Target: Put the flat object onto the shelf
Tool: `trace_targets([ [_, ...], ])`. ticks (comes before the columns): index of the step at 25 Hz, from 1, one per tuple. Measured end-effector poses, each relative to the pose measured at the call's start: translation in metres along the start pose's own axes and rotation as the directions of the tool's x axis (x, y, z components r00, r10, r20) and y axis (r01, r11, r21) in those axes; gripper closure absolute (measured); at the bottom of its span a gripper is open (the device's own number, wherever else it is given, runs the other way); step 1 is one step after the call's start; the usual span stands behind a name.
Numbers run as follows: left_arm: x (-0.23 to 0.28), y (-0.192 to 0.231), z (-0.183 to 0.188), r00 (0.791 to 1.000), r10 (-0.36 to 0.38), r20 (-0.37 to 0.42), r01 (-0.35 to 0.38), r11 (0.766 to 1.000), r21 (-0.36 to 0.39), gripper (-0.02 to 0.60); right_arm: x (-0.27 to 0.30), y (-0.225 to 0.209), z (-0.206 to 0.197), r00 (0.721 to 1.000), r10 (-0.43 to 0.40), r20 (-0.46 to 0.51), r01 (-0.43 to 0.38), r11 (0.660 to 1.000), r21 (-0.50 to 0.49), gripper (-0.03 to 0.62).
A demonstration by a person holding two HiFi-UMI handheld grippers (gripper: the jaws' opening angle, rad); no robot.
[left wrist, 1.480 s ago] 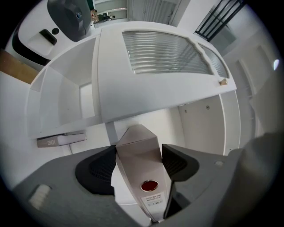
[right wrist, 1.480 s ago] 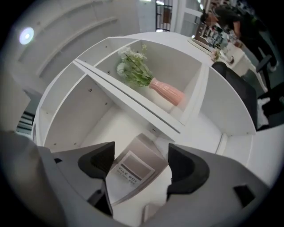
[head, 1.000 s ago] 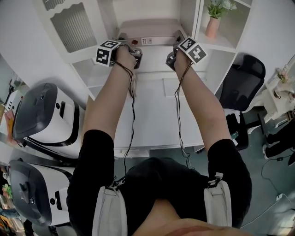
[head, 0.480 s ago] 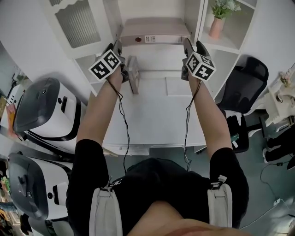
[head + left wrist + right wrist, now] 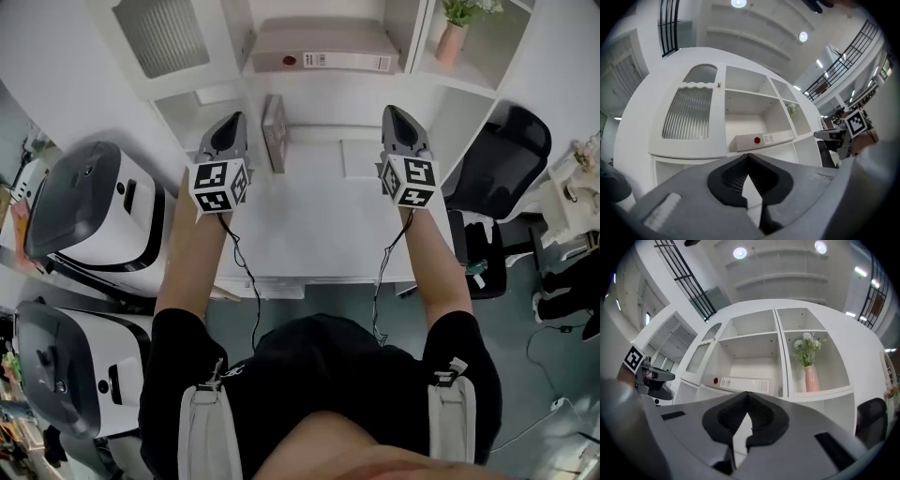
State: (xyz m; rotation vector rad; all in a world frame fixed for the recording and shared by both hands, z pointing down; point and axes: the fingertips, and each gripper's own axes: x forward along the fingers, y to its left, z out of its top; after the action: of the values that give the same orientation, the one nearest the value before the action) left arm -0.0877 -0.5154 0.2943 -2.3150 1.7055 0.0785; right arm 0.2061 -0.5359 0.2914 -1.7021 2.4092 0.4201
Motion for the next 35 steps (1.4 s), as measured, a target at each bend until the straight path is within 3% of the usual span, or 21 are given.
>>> trace_targets([
  [5,-0.054,-0.019,-0.034,0.998,-0.025,-0.054,0.025,1.000,-0.007,0.565,-0.050,0.020,-0.038,0.999,0.015,-0.032,-0.013,0.999,0.045,0.594],
  [8,-0.086,-0.037,-0.063,0.994,-0.040,-0.101,0.037,0.999,-0.031,0.565,-0.077,0.031,-0.070,0.997,0.010,-0.079,0.000,0.992,0.126,0.594],
  [13,-0.129,-0.054,-0.102,0.983,-0.017,-0.185,0.007,0.998,-0.055,0.565,-0.112,0.060,-0.101,0.992,0.024,-0.126,0.002,0.980,0.200,0.594],
  [21,-0.155,-0.045,-0.109,0.978,0.007,-0.211,-0.032,0.993,-0.114,0.565,-0.133,0.077,-0.113,0.985,0.027,-0.172,-0.003,0.990,0.139,0.594],
  [35,-0.150,-0.031,-0.104,0.980,0.051,-0.192,-0.083,0.983,-0.165,0.565,-0.137,0.070,-0.113,0.983,0.005,-0.183,0.024,0.987,0.157,0.594],
])
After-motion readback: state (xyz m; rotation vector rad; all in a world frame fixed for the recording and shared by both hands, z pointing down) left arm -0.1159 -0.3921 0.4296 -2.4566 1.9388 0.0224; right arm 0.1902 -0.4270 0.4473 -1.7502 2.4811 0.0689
